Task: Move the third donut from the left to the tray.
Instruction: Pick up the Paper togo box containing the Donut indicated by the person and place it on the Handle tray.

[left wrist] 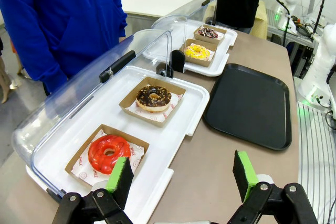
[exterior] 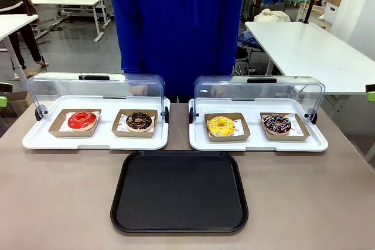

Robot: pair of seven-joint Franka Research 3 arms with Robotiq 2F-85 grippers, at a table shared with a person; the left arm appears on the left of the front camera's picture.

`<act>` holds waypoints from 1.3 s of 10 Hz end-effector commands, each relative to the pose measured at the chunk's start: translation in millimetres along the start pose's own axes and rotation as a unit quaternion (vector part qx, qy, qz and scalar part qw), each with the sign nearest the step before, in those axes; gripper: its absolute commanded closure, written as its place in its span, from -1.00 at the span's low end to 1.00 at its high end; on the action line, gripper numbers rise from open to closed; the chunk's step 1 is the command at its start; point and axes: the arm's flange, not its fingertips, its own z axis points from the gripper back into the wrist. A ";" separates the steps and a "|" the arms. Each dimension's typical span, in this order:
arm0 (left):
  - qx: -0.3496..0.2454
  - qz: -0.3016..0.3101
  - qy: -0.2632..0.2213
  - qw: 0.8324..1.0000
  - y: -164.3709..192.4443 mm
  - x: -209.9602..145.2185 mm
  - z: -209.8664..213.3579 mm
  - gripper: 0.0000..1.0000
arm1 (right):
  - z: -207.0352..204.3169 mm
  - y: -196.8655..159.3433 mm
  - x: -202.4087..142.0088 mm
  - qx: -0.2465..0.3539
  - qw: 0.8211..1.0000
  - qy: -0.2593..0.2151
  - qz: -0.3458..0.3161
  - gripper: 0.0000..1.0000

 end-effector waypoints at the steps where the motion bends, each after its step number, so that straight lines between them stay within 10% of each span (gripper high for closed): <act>1: -0.004 -0.003 -0.004 1.000 0.1 -0.4 1.3 -1.00 | -0.3 -4.0 3.9 0.000 1.000 -0.016 0.013 -1.00; 13: -0.004 -0.003 -0.004 1.000 0.1 -0.4 1.3 -1.00 | -0.3 -4.0 3.9 0.000 1.000 -0.016 0.013 -1.00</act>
